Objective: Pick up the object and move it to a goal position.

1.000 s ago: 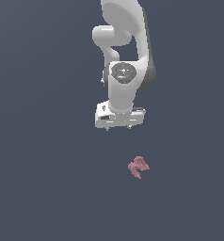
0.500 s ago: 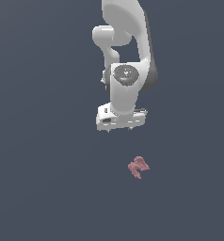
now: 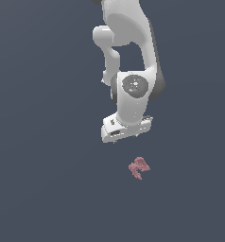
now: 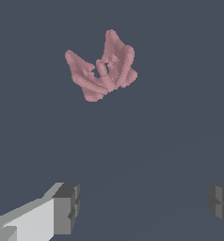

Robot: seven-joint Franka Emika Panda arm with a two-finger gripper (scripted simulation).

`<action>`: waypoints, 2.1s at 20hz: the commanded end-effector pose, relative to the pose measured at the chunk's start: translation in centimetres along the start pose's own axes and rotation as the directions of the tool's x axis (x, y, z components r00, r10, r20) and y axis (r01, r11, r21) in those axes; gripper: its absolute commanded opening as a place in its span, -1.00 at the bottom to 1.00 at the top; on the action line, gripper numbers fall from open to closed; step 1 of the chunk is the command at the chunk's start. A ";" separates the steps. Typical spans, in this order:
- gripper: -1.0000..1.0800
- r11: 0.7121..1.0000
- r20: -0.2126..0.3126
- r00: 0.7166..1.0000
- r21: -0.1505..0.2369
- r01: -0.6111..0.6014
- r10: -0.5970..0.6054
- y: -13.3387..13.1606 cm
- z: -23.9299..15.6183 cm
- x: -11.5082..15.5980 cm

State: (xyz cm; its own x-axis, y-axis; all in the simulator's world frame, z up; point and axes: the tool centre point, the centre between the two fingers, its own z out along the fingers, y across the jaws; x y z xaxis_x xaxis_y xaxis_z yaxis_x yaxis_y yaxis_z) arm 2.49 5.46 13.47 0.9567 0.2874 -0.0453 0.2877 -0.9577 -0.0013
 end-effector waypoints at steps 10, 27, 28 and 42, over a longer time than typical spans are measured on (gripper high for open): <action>0.92 0.964 -0.023 0.964 -0.011 0.265 -0.266 -1.8 2.1 6.8; 0.92 0.899 -0.040 0.898 -0.021 0.438 -0.438 -3.2 4.1 10.9; 0.92 0.899 -0.040 0.898 -0.021 0.438 -0.439 -3.2 4.1 10.9; 0.92 0.898 -0.040 0.897 -0.021 0.439 -0.439 -3.3 9.0 11.0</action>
State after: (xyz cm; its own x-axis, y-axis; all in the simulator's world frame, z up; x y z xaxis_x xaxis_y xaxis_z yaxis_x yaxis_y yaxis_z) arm 11.66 11.62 4.51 0.7345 0.6786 -0.0014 0.6786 -0.7345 -0.0008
